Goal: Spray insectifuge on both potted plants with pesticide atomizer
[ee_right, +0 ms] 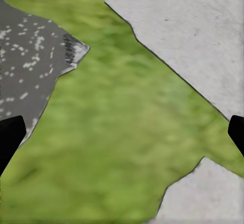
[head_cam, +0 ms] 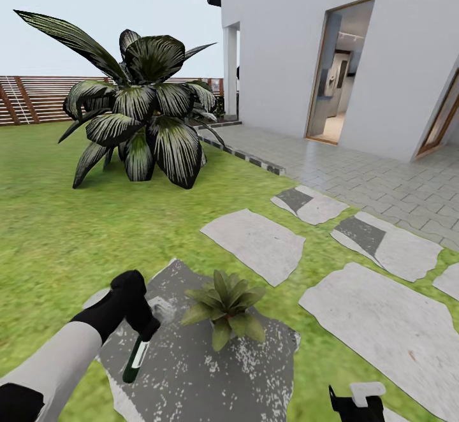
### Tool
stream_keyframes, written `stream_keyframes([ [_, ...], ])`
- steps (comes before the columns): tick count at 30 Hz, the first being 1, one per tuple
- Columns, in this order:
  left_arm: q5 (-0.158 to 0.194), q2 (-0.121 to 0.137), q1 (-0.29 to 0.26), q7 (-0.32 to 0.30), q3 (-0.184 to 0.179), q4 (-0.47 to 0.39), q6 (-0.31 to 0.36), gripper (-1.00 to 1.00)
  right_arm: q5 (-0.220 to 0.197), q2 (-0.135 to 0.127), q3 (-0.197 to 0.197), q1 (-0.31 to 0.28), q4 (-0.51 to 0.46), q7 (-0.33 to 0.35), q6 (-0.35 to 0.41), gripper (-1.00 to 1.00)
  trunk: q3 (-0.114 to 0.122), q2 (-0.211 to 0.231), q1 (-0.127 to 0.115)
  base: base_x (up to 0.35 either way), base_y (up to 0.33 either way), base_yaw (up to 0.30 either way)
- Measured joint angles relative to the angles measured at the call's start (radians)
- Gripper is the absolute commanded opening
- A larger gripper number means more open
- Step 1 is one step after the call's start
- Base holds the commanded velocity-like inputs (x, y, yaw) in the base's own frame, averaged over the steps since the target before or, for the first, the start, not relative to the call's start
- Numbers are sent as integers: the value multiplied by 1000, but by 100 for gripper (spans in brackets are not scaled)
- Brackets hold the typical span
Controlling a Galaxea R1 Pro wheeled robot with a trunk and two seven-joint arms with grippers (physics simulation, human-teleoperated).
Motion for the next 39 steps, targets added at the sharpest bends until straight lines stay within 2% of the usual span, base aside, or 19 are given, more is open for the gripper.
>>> stream_keyframes([
  [7, -1, 4, 24, 0, 0, 3, -5, -100, 0, 0, 0, 0, 0, 0, 0, 100, 0, 0, 0, 0, 0, 0],
  [15, -4, -10, 24, -1, -4, 0, -2, -100, 0, 0, 0, 0, 0, 0, 0, 100, 0, 0, 0, 183, 0, 0],
  [23, -3, -15, 24, -1, -2, -8, -3, -100, 0, 1, 0, 0, -1, 0, 0, 100, 0, 0, 0, 24, 0, 0],
  [31, 6, -15, 45, -2, 2, 49, -8, -100, -1, 2, 1, 0, -1, 0, 0, 100, 0, 0, -1, 123, 0, 0],
  [39, 8, -18, 37, -11, -2, 41, -10, -100, -1, 2, 1, 0, -1, 0, 0, 100, 0, 0, 0, 52, 0, 0],
])
